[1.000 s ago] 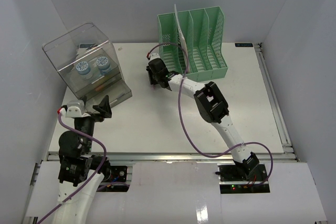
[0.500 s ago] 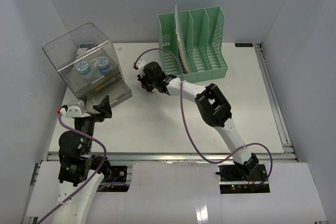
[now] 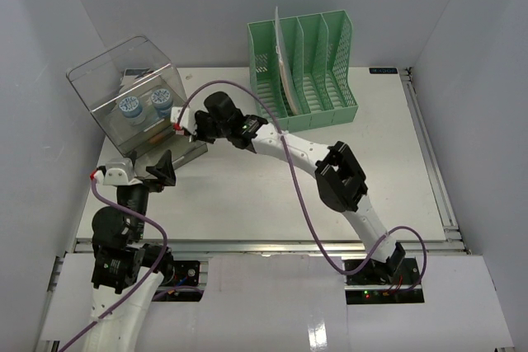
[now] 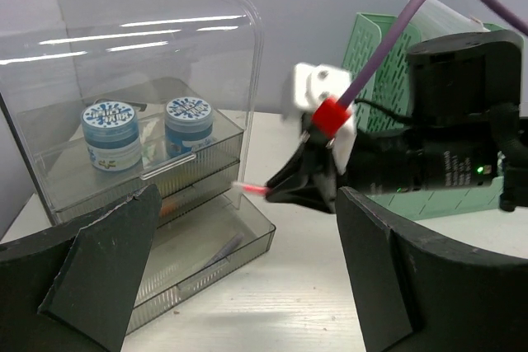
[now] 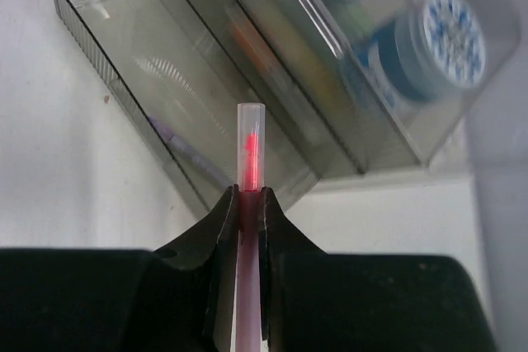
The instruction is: Organize the desk
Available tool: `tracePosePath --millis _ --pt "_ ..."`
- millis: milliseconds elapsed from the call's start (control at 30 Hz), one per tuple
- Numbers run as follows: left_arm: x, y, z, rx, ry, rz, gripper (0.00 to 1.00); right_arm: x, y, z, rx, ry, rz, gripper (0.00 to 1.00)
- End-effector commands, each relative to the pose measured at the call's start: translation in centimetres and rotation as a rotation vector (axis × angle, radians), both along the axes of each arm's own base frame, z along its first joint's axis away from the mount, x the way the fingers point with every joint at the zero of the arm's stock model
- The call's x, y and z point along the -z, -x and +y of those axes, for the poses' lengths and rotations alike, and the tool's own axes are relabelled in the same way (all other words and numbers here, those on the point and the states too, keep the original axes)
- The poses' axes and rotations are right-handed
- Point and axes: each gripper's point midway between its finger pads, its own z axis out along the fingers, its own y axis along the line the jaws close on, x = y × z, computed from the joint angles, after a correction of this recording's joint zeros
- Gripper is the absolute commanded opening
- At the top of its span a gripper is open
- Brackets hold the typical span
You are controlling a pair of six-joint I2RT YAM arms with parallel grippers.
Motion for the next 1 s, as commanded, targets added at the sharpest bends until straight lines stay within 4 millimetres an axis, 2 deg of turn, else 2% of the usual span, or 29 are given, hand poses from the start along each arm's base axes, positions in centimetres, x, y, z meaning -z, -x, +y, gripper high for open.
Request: tracePosePath --millis 0,67,133,233,333,400,433,467,533,567,600,700,767,800,833,867,900,933,967 --pt "-0.6 0.7 -0.2 0.02 -0.008 -0.046 0.98 -0.4 3.4 5.8 -0.204 0.052 -0.438 0.08" --pt "-0.7 0.9 -0.1 0.018 -0.007 -0.054 0.98 0.3 3.2 7.0 -0.222 0.067 -0.566 0.08" --pt "-0.8 1.0 -0.1 0.014 -0.006 -0.061 0.98 -0.8 3.1 8.2 -0.209 0.029 -0.651 0.08" --pt "-0.8 1.0 -0.1 0.018 -0.01 -0.06 0.98 -0.6 3.1 9.5 -0.207 -0.002 -0.685 0.08" --pt "-0.7 0.9 -0.2 0.022 -0.013 -0.056 0.98 -0.3 3.3 10.1 -0.199 -0.028 -0.701 0.15" --pt "-0.6 0.8 -0.3 0.026 -0.015 -0.051 0.98 1.4 3.6 10.0 -0.184 -0.026 -0.706 0.41" --pt "-0.6 0.7 -0.4 0.03 -0.016 -0.047 0.98 1.8 3.6 10.0 -0.175 -0.03 -0.712 0.59" --pt "-0.5 0.6 -0.5 0.034 -0.017 -0.043 0.98 1.6 3.5 9.9 -0.158 -0.041 -0.724 0.72" --pt "-0.4 0.5 -0.6 0.039 -0.02 -0.035 0.98 1.0 3.3 9.8 -0.118 -0.065 -0.75 0.88" --pt "-0.2 0.4 -0.7 0.043 -0.022 -0.029 0.98 0.5 3.1 9.6 -0.104 -0.072 -0.748 0.92" --pt "-0.1 0.3 -0.8 0.047 -0.023 -0.021 0.98 -0.2 3.0 9.2 -0.091 -0.079 -0.735 0.92" --pt "0.3 0.0 -1.2 0.063 -0.027 -0.005 0.98 -1.8 3.0 7.2 -0.08 -0.055 -0.679 0.9" --pt "0.5 -0.3 -2.4 0.13 -0.044 0.005 0.96 -3.1 3.7 4.8 -0.087 -0.023 -0.616 0.9" --pt "0.7 -0.3 -3.0 0.158 -0.053 0.01 0.95 -2.4 4.1 3.5 -0.112 0.028 -0.567 0.9" --pt "0.8 -0.3 -3.8 0.205 -0.066 0.014 0.91 -2.0 4.8 1.8 -0.141 0.077 -0.514 0.91" --pt "1.1 -0.4 -5.0 0.269 -0.081 0.03 0.84 -2.4 5.9 -0.4 -0.186 0.117 -0.454 0.92" --pt "1.7 -0.8 -5.6 0.296 -0.089 0.064 0.8 -1.9 7.4 -2.8 -0.262 0.176 -0.367 0.95" --pt "2.1 -1.1 -6.1 0.325 -0.097 0.088 0.73 -1.1 8.8 -4.7 -0.329 0.214 -0.289 0.99" --pt "2.5 -1.4 -7.0 0.37 -0.106 0.115 0.63 0.3 10.8 -7.5 -0.415 0.257 -0.179 0.94"
